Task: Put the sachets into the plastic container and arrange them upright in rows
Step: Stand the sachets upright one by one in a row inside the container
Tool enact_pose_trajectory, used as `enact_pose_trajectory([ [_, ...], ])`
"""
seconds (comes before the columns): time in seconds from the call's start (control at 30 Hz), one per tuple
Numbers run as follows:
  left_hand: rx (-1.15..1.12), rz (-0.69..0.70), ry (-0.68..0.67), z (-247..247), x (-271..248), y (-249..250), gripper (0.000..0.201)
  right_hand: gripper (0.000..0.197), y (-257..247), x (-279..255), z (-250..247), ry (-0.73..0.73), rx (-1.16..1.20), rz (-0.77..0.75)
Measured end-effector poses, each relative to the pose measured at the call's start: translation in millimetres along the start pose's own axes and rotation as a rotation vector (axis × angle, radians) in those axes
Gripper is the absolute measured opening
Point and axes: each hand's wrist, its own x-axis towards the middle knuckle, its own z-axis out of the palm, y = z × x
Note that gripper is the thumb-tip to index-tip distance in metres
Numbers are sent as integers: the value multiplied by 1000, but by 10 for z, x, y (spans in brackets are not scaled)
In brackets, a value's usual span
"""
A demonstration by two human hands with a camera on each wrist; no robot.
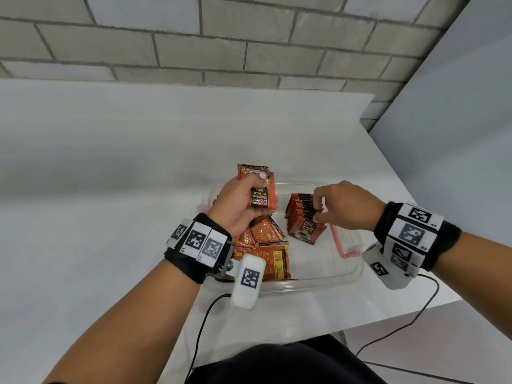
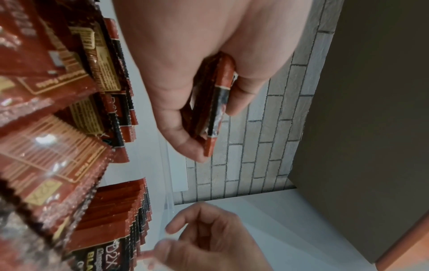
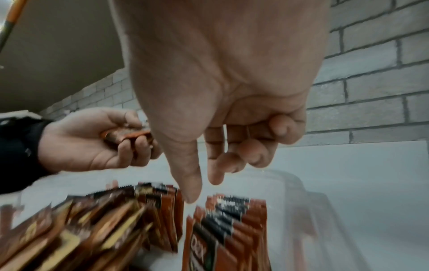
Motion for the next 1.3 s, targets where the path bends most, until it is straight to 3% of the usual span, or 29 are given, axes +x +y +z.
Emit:
enact_pose_trajectory([
  [0.13,131,-5,-152,45,-20,-27,15,19,-72,-83,-173,212,407,-67],
  [0.23,216,5,-227,99,-17,-37,17,25,-218,-137,-229,225,653,-101],
  [0.33,250,24,-238,132,-27,-50,17,17,-290,-141,-189,209,749,-113],
  [0.43,241,16,-199,136,-44,-35,24,12,-280,-135,-186,303,884,-91],
  [0.53,102,-48,-61,118,-16,-11,52,18,-257,-153,-164,484,885,-113],
  [0.6,30,-65,-47,99,-6,0,60,20,-290,-199,-111,552,775,-208],
  [0.7,-5,-32,-99,119,-32,3,46,20,-324,-227,29,461,575,-359],
  [0.77,18,24,-90,130,-17,-3,35,21,-309,-231,67,408,532,-377],
  [0.9,1,81,-82,132,6,2,22,29,-312,-244,6,463,683,-179],
  [1.0,20,88,-111,148,4,-19,24,36,-341,-225,-53,324,867,-32],
  [1.07,67,92,-119,166,-3,-39,23,27,-343,-204,-75,269,992,-26],
  [1.2,137,96,-56,184,-2,-66,35,18,-349,-148,-72,521,875,-6],
  [1.3,108,83,-122,215,-23,-74,39,18,-476,-163,-22,533,777,-77],
])
